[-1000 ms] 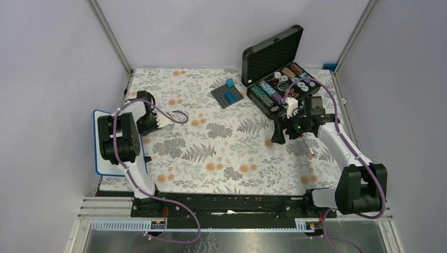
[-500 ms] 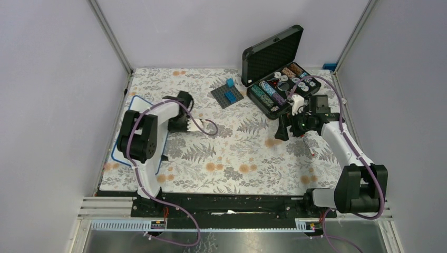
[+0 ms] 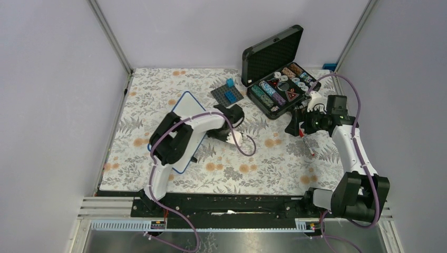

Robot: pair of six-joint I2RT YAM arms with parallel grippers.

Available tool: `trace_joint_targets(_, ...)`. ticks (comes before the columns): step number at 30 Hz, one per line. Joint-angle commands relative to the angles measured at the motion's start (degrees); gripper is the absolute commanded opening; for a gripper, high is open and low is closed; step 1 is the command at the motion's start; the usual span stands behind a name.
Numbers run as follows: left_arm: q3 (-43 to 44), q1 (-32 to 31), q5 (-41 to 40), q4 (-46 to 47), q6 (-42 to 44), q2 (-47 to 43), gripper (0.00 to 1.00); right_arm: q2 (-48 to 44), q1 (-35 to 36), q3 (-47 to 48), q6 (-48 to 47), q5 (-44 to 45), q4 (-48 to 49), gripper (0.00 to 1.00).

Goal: Write a sentence on the whiteboard
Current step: Move the whiteboard to the center of the board.

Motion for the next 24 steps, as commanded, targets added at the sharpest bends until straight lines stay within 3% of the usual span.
trace_joint_targets(1, 4.9, -7.2, 0.6, 2.2, -5.9, 2.4, 0.00, -2.1, -2.5, 3.3, 0.0, -2.5, -1.2, 0.99)
trace_joint_targets(11, 16.8, -17.1, 1.7, -1.0, -6.1, 7.1, 0.00, -2.2, -8.3, 5.1, -2.8, -4.6, -4.1, 0.99)
trace_joint_targets(21, 24.7, -19.0, 2.1, -1.4, -5.8, 11.1, 0.00, -2.2, -12.4, 6.3, -6.6, -5.8, -8.4, 0.99)
trace_joint_targets(24, 24.9, -19.1, 2.3, -0.4, -5.4, 11.3, 0.10, -2.1, -12.5, 6.3, -7.4, -5.6, -9.1, 0.99)
